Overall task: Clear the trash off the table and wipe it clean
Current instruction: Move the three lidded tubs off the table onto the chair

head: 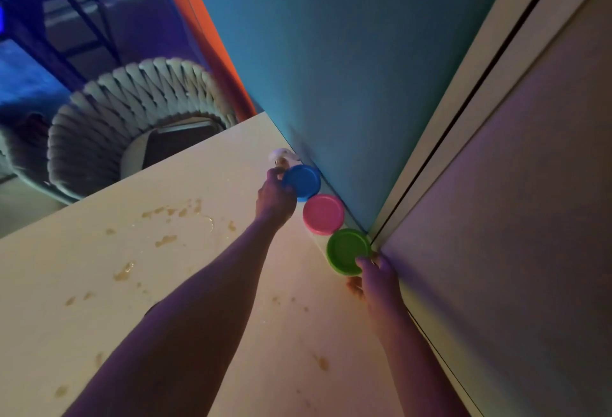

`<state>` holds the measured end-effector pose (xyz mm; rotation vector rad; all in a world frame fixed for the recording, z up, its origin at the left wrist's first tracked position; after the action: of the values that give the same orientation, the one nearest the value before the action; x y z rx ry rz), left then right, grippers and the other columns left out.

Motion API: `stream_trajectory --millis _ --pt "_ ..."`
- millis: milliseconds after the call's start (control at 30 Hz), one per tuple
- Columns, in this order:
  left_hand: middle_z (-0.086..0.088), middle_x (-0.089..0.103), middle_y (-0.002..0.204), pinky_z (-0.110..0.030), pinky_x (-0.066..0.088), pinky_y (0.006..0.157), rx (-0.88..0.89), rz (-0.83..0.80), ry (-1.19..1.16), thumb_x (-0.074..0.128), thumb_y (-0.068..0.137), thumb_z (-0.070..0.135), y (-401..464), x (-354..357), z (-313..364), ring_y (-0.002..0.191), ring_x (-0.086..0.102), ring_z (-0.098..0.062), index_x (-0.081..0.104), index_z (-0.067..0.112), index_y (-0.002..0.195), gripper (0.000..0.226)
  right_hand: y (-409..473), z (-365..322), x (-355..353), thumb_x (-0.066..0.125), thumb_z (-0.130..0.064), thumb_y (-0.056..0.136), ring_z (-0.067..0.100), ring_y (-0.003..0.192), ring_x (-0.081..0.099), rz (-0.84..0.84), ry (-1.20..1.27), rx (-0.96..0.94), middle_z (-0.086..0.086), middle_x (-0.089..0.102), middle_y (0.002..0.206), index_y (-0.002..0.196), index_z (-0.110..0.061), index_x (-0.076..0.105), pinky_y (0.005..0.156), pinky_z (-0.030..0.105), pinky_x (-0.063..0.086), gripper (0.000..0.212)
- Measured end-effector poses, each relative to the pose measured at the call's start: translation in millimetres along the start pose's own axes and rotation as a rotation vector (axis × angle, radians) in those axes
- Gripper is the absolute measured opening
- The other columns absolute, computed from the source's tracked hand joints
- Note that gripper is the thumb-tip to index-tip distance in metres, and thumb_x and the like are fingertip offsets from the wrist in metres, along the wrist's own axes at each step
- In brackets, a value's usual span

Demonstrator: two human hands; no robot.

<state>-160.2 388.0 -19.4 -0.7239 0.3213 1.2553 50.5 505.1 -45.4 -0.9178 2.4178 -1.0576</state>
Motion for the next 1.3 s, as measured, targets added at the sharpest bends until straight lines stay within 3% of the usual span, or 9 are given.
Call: stream_trajectory --millis 67,167,467,700,800,933,1033,1133,1300 --pt "-0.011 0.059 0.136 -0.047 0.059 0.09 -0.022 -0.016 -0.016 0.047 0.098 0.008 -5 -2 -3 0.112 0.06 -0.029 0.041 0.019 0.145 0.048 -2 0 -4 0.056 -0.008 0.093 0.023 0.07 0.062 0.009 -0.02 -0.003 0.015 0.065 0.105 0.134 -0.01 0.054 0.066 0.037 0.053 0.041" --pt "-0.012 0.056 0.138 -0.051 0.059 0.089 -0.027 -0.026 -0.022 0.045 0.094 0.008 -16 -9 -10 0.113 0.06 -0.031 0.041 0.021 0.147 0.054 -9 3 -12 0.054 -0.005 0.092 0.023 0.074 0.063 0.0 -0.033 -0.003 0.014 0.065 0.109 0.134 -0.015 0.055 0.07 0.04 0.054 0.043" --pt "-0.011 0.052 0.135 -0.052 0.06 0.087 -0.005 0.002 -0.074 0.045 0.082 0.039 -83 -57 -38 0.108 0.06 -0.029 0.044 0.027 0.149 0.068 -54 21 -27 0.052 -0.003 0.092 0.022 0.086 0.059 -0.012 -0.069 -0.102 0.018 0.062 0.123 0.138 -0.02 0.055 0.058 0.03 0.048 0.049" --pt "-0.008 0.051 0.124 -0.046 0.059 0.085 0.011 0.036 -0.09 0.047 0.076 0.052 -158 -114 -77 0.103 0.061 -0.024 0.047 0.026 0.147 0.076 -106 29 -26 0.055 -0.009 0.097 0.025 0.104 0.058 -0.053 -0.047 -0.208 0.014 0.06 0.127 0.14 -0.016 0.054 0.073 0.031 0.048 0.043" --pt "-0.014 0.062 0.113 -0.04 0.056 0.074 0.012 0.047 -0.144 0.045 0.071 0.055 -198 -144 -103 0.093 0.064 -0.025 0.056 0.022 0.139 0.076 -138 44 -19 0.06 -0.007 0.095 0.02 0.096 0.059 -0.076 -0.014 -0.206 0.013 0.062 0.122 0.136 -0.011 0.058 0.073 0.028 0.049 0.042" --pt "-0.023 0.066 0.096 -0.031 0.046 0.056 0.013 0.076 -0.234 0.047 0.07 0.043 -251 -177 -133 0.072 0.057 -0.017 0.066 0.022 0.112 0.051 -180 71 -12 0.065 -0.001 0.09 0.016 0.082 0.054 -0.114 0.084 -0.169 0.008 0.066 0.096 0.126 -0.007 0.064 0.066 0.026 0.043 0.037" --pt "-0.014 0.063 0.109 -0.017 0.049 0.054 0.01 0.09 -0.27 0.049 0.071 0.043 -283 -196 -165 0.089 0.064 -0.022 0.064 0.018 0.125 0.062 -207 93 -8 0.068 0.0 0.088 0.016 0.08 0.051 -0.149 0.125 -0.166 0.007 0.065 0.088 0.12 -0.007 0.067 0.063 0.026 0.039 0.032" --pt "-0.005 0.061 0.118 -0.034 0.057 0.074 0.024 0.112 -0.313 0.053 0.072 0.046 -316 -214 -195 0.104 0.064 -0.025 0.064 0.025 0.124 0.057 -230 113 -6 0.069 -0.003 0.089 0.015 0.076 0.047 -0.168 0.125 -0.166 0.007 0.062 0.087 0.117 -0.008 0.069 0.06 0.026 0.036 0.029" --pt "0.003 0.062 0.129 -0.03 0.051 0.086 -0.017 0.114 -0.488 0.058 0.072 0.049 -369 -228 -225 0.118 0.061 -0.014 0.052 0.028 0.135 0.067 -259 138 -3 0.069 -0.008 0.09 0.017 0.078 0.047 -0.211 0.11 -0.151 0.011 0.061 0.099 0.116 -0.01 0.07 0.06 0.026 0.037 0.027"
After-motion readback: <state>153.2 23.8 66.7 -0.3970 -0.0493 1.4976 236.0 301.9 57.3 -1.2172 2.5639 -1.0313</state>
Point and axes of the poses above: each hand's wrist, its own y-axis towards the middle knuckle, its own x-axis out of the palm, z = x × y, the point moved 3 cm from there along y, towards the middle knuckle
